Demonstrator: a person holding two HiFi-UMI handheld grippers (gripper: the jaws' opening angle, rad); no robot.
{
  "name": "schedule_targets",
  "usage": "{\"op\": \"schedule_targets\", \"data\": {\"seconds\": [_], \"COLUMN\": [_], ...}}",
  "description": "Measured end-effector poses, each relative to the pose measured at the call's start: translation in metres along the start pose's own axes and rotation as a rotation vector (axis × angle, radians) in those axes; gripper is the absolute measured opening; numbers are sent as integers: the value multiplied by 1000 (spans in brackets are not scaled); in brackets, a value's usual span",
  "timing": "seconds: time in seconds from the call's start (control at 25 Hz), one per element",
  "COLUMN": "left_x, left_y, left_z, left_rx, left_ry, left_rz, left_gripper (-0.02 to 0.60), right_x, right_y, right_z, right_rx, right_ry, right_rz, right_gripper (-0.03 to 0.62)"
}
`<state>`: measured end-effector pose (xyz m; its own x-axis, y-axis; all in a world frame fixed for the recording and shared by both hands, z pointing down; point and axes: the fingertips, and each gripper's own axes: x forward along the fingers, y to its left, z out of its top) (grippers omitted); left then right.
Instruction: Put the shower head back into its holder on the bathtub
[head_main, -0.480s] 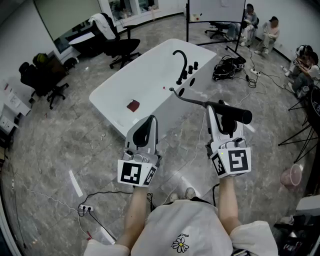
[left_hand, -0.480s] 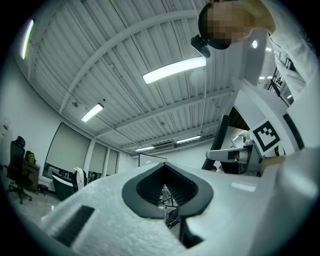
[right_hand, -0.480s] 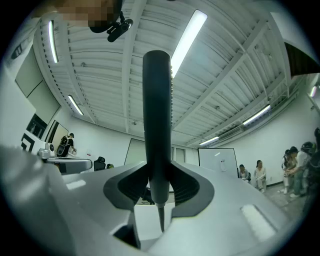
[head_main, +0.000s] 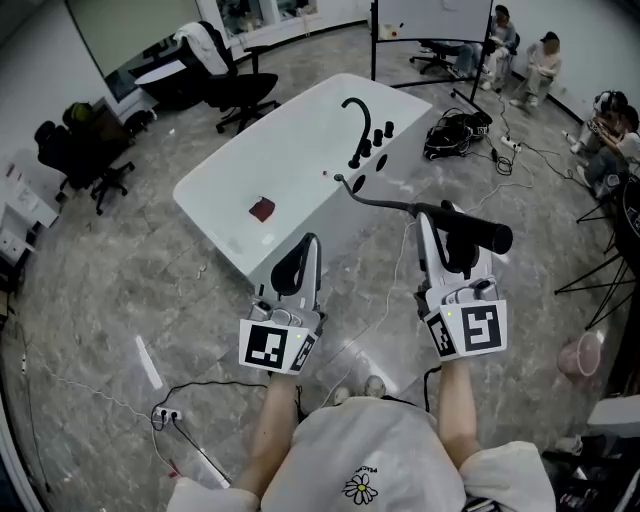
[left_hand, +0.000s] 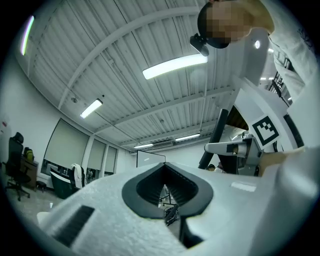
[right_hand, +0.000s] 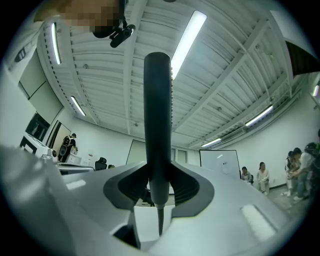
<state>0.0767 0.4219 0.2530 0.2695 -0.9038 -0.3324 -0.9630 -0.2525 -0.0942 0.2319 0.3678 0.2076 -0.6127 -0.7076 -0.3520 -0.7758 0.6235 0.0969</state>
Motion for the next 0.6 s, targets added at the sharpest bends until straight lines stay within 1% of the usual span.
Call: {"op": "schedule_targets", "data": {"seconds": [0.08, 0.16, 0.24, 0.28, 0.4, 0.48, 0.6], "left_x": [11, 20, 25, 30, 64, 94, 125], "left_y": [-11, -18, -25, -29, -43, -48, -41], "left_z": [-7, -23, -45, -61, -113, -140, -176], "left_rx": [23, 46, 74, 97, 162, 163, 139], "left_ry": [32, 71, 107, 145, 297, 371, 445], "left_rz": [-27, -62, -110, -136, -186, -187, -157], "left_gripper": [3, 5, 118, 147, 172, 172, 172], "right_x": [0, 1, 2, 3, 8, 12, 15], "right_y": [-8, -10, -5, -4, -22, -41, -56], "right_z": [4, 7, 8, 9, 17, 25, 31], "right_rx": [13, 4, -18, -25, -13, 6, 19], "right_ry": [-10, -22, -32, -36, -38, -41, -53], "right_rz": [15, 27, 42, 51, 82, 112, 154], "right_gripper": [140, 140, 140, 140, 140, 140, 140]}}
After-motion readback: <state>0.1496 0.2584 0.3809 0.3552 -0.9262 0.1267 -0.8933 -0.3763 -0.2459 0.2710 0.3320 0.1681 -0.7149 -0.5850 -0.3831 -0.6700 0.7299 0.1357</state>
